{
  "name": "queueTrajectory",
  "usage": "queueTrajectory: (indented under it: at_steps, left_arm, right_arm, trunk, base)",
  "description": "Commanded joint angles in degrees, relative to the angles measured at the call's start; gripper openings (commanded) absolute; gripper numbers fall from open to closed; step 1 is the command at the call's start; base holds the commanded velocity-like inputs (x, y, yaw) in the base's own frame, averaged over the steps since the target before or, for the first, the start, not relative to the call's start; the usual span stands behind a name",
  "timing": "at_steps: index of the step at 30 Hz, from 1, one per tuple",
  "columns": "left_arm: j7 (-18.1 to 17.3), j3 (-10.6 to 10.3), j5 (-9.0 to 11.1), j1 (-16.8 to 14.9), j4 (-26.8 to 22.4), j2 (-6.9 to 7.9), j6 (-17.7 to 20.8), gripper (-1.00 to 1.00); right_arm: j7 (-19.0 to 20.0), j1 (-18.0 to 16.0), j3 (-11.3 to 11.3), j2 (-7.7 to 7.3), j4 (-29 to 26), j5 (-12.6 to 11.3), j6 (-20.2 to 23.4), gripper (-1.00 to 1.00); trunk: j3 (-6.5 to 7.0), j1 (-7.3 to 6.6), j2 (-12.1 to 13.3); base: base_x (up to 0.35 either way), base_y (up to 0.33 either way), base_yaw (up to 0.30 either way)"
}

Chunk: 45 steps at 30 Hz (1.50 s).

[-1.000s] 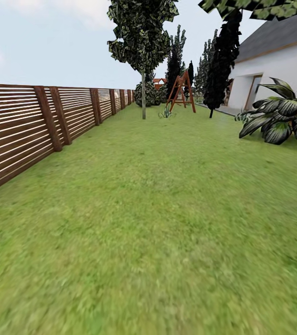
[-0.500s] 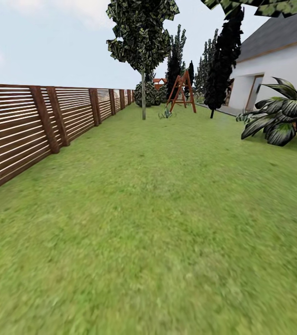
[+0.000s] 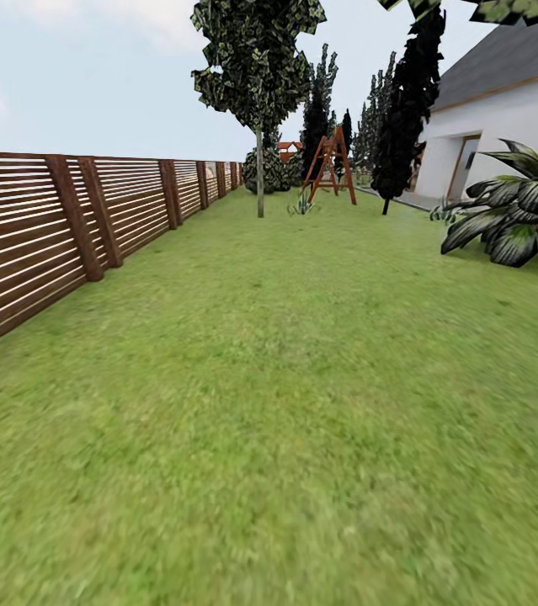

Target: Take the three Easter eggs out of the wicker basket on the lawn in the garden, then place them on the lawn next to a single tree (choose any tree) so that all three eggs are next to the same tree and none are left in the basket.

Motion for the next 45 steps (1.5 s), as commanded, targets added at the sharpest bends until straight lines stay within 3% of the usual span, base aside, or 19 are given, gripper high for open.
queueTrajectory:
  at_steps: [1, 45]
  left_arm:
    - [0.03, -0.05, -0.03, -0.04, -0.01, -0.01, -0.21, 1.00]
    - [-0.27, -0.03, -0.06, -0.51, -1.27, 0.35, -0.76, 1.00]
  right_arm:
    - [-0.05, 0.01, -0.11, 0.01, -0.04, 0.02, -0.11, 1.00]
    - [-0.05, 0.01, -0.11, 0.01, -0.04, 0.02, -0.13, 1.00]
  trunk:
    - [-0.04, 0.03, -0.02]
    - [-0.04, 0.03, -0.02]
  base:
    - [0.333, 0.000, 0.000]
    - [0.335, 0.022, 0.000]
